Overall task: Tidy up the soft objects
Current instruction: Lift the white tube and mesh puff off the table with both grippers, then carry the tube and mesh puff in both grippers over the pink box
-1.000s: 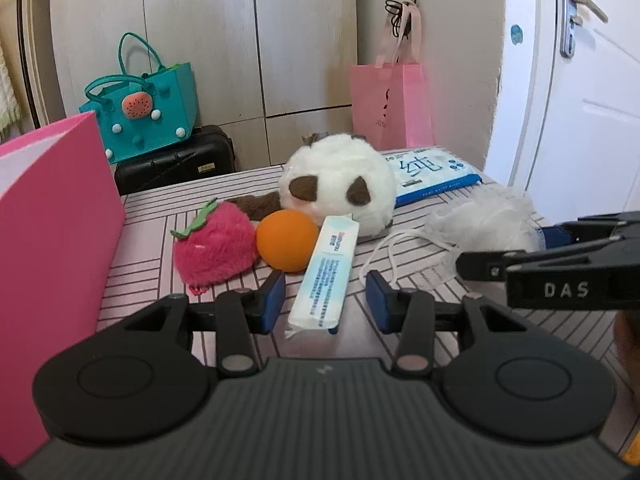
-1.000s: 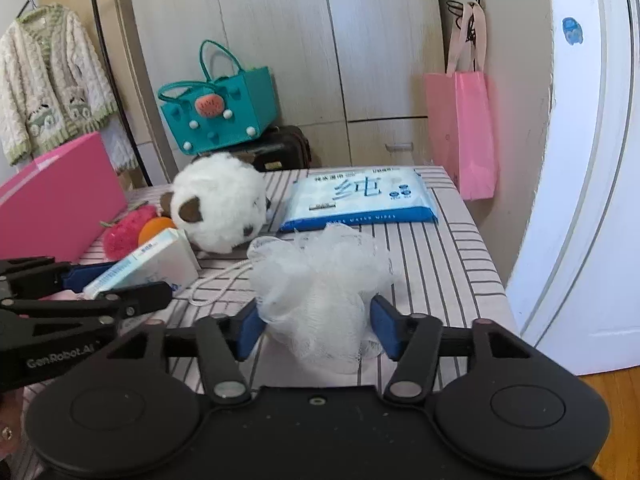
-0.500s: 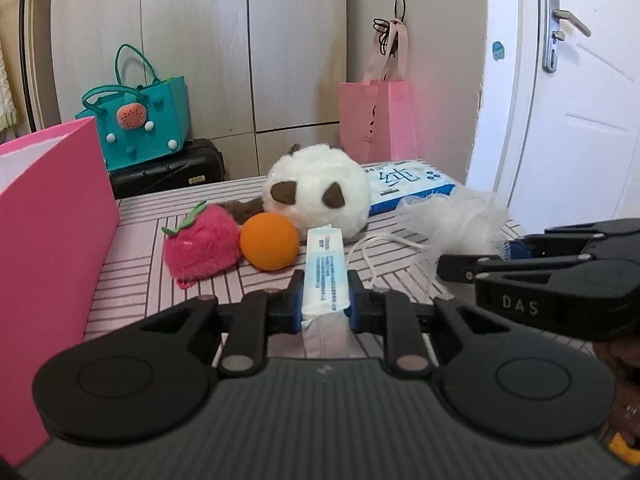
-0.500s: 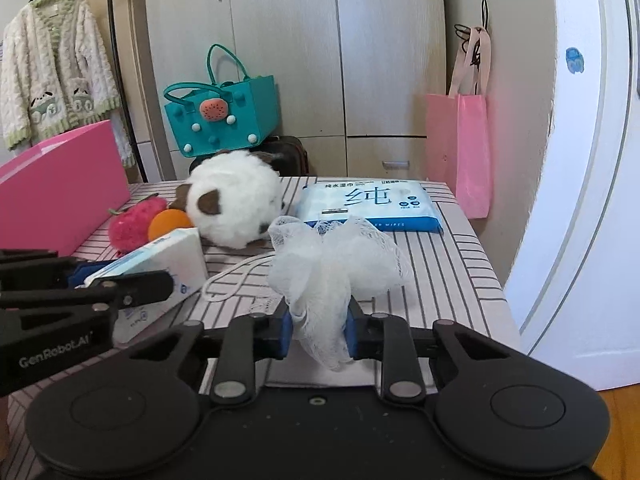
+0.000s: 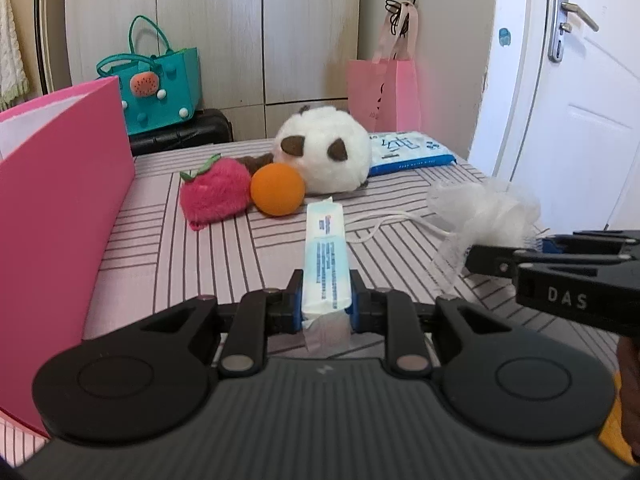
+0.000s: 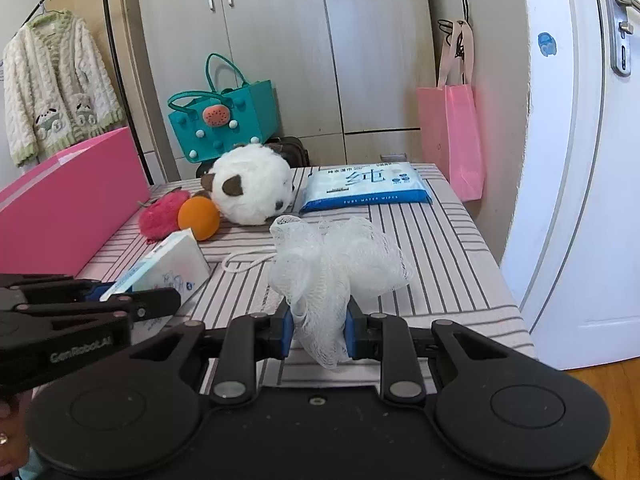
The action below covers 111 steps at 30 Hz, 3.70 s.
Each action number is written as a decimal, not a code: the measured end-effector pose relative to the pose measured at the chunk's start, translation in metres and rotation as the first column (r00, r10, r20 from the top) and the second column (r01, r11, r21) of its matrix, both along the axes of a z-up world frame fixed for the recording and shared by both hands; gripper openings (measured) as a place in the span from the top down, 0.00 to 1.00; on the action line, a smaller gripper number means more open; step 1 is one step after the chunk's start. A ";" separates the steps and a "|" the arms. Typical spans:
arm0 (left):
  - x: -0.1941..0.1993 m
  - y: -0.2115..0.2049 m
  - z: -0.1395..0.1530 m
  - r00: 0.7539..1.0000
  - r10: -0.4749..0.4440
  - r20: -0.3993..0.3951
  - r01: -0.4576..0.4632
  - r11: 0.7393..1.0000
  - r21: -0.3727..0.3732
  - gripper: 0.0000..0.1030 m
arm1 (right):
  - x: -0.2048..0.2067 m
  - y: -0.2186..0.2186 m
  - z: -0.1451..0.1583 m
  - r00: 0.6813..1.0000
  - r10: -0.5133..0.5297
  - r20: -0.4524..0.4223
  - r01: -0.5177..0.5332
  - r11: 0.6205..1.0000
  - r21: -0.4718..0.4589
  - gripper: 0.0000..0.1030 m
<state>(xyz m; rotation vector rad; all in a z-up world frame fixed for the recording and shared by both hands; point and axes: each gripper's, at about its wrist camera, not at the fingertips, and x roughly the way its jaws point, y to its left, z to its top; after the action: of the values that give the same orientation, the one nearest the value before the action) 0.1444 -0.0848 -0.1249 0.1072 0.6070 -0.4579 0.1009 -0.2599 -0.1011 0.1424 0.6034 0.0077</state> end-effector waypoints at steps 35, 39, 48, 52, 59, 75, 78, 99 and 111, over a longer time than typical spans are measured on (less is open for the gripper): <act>-0.019 0.017 0.009 0.993 -0.065 -0.102 0.067 0.998 0.012 0.80 | -0.030 0.006 0.027 0.993 0.114 -0.002 -0.114 0.993 -0.029 0.72; -0.013 0.018 0.007 0.991 -0.057 -0.118 0.057 0.998 0.001 0.79 | -0.030 0.010 0.026 0.993 0.118 -0.003 -0.119 0.992 -0.041 0.72; -0.023 0.015 0.014 0.993 -0.117 -0.034 0.118 0.993 0.030 0.84 | -0.032 0.008 0.028 0.991 0.131 -0.006 -0.131 0.990 -0.042 0.72; -0.027 0.023 0.020 0.989 -0.140 -0.047 0.141 0.990 0.015 0.83 | -0.034 0.007 0.029 0.987 0.158 -0.018 -0.159 0.987 -0.035 0.72; -0.028 0.052 0.015 0.977 -0.156 -0.142 0.156 0.988 -0.012 0.83 | -0.049 0.015 0.032 0.961 0.277 -0.008 -0.277 0.961 -0.005 0.72; -0.057 0.117 0.040 0.959 -0.149 -0.240 0.164 0.985 0.044 0.83 | -0.043 0.070 0.062 0.853 0.521 -0.030 -0.513 0.849 0.129 0.72; -0.060 0.128 0.049 0.957 -0.149 -0.250 0.165 0.985 0.043 0.83 | -0.041 0.083 0.070 0.826 0.563 -0.026 -0.552 0.819 0.158 0.72; -0.078 0.200 0.156 0.984 -0.112 -0.138 0.108 0.993 -0.038 0.83 | -0.018 0.149 0.164 0.740 0.655 0.151 -0.672 0.715 0.191 0.72; -0.028 0.232 0.163 0.990 0.081 0.113 -0.082 0.997 0.005 0.83 | 0.037 0.200 0.189 0.742 0.628 0.233 -0.654 0.755 0.048 0.72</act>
<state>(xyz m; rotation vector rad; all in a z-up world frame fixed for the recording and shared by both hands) 0.1161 0.1469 0.0384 0.1159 0.5012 -0.3678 0.1380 -0.0602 0.0880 0.0472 0.4199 0.7365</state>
